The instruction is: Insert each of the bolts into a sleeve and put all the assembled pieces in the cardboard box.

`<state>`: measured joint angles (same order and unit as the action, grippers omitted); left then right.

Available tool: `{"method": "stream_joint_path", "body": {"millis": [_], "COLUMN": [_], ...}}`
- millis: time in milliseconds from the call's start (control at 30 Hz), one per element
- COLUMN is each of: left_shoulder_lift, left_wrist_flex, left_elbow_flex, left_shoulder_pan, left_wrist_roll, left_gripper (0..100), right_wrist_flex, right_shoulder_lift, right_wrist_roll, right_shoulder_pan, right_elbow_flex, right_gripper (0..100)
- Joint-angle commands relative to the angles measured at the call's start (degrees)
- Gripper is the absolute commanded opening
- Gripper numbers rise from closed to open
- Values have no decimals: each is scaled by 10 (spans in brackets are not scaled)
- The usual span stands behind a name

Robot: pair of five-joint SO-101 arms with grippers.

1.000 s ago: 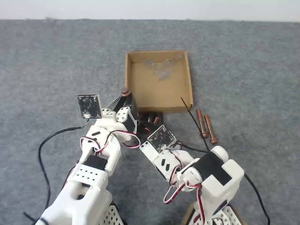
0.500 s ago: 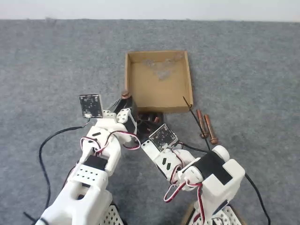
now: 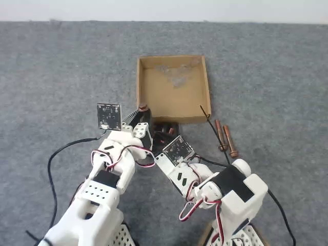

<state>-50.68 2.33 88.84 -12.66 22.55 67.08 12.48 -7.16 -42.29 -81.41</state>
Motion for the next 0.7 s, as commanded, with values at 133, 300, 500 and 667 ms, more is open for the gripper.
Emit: {"method": "stream_joint_path", "body": {"millis": [133, 300, 500, 667], "left_shoulder_lift": [-26, -26, -25, -23], "left_wrist_flex": [1, 1, 1, 1], "left_elbow_flex": [10, 10, 11, 11], "left_shoulder_pan": [-15, -15, -14, -16], "left_wrist_roll": [-10, -11, -11, -11], "left_gripper": [9, 9, 10, 10], "right_wrist_flex": [4, 1, 0, 1], "right_shoulder_lift": [-40, -55, -81, -82], "right_wrist_roll": [2, 4, 6, 6], "right_shoulder_pan": [21, 23, 49, 51], "right_elbow_flex": [16, 13, 11, 11], "right_gripper": [6, 6, 6, 6]}}
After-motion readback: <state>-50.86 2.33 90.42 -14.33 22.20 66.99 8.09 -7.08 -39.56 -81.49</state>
